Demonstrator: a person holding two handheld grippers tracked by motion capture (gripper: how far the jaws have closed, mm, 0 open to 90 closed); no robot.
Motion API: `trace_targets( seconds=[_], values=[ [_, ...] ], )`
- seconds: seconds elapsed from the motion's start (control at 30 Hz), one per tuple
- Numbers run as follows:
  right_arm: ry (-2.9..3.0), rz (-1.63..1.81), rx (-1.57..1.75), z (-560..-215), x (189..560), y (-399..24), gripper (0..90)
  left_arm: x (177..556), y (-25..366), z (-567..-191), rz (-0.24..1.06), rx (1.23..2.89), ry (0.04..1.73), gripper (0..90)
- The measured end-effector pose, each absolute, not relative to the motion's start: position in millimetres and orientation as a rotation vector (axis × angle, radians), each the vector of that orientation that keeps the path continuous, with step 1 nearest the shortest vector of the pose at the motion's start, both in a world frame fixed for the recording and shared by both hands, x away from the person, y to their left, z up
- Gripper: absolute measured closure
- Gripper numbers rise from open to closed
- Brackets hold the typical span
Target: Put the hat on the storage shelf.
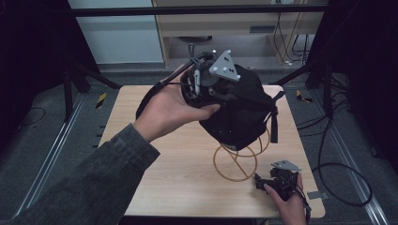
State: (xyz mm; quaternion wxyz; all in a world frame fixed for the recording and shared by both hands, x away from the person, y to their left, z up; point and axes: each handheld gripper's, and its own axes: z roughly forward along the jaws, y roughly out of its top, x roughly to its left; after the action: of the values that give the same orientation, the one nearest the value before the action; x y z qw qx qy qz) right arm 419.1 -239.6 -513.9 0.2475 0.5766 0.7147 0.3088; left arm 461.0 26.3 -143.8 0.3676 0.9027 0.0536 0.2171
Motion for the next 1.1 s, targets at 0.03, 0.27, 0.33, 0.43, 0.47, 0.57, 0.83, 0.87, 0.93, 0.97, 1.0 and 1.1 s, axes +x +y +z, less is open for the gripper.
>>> trace_targets(
  seconds=[0.03,0.27,0.33,0.43,0.47,0.57,0.83,0.87,0.93,0.97,1.0,1.1],
  values=[
    [1.949,0.842,1.572,-513.9,419.1,-239.6,0.4,461.4,23.3,-145.2,0.552,2.316,0.14,72.9],
    [1.949,0.842,1.572,-513.9,419.1,-239.6,0.4,463.6,7.6,-151.8,0.525,2.317,0.134,72.9],
    [1.949,0.842,1.572,-513.9,419.1,-239.6,0.4,465.4,4.7,-152.5,0.524,2.322,0.139,72.9],
    [1.949,0.842,1.572,-513.9,419.1,-239.6,0.4,469.7,-0.1,-155.9,0.515,2.326,0.15,72.9],
    [1.949,0.842,1.572,-513.9,419.1,-239.6,0.4,469.7,-0.1,-155.9,0.515,2.326,0.15,72.9],
    [1.949,0.842,1.572,-513.9,419.1,-239.6,0.4,472.6,-3.1,-158.7,0.514,2.343,0.154,72.9],
    [1.949,0.842,1.571,-513.9,419.1,-239.6,0.4,477.1,-10.2,-166.3,0.504,2.372,0.155,72.8],
    [1.949,0.842,1.571,-513.9,419.1,-239.6,0.4,477.1,-10.2,-166.3,0.504,2.372,0.155,72.8],
    [1.949,0.842,1.571,-513.9,419.1,-239.6,0.4,479.1,-11.7,-168.4,0.493,2.38,0.154,72.8],
    [1.949,0.842,1.571,-513.9,419.1,-239.6,0.4,479.9,-13.2,-171.0,0.481,2.378,0.161,72.8],
    [1.949,0.842,1.572,-513.9,419.1,-239.6,0.4,480.0,-14.4,-173.2,0.478,2.378,0.16,72.8],
    [1.949,0.842,1.572,-513.9,419.1,-239.6,0.4,479.6,-16.3,-176.1,0.478,2.394,0.153,72.7]
  ],
)
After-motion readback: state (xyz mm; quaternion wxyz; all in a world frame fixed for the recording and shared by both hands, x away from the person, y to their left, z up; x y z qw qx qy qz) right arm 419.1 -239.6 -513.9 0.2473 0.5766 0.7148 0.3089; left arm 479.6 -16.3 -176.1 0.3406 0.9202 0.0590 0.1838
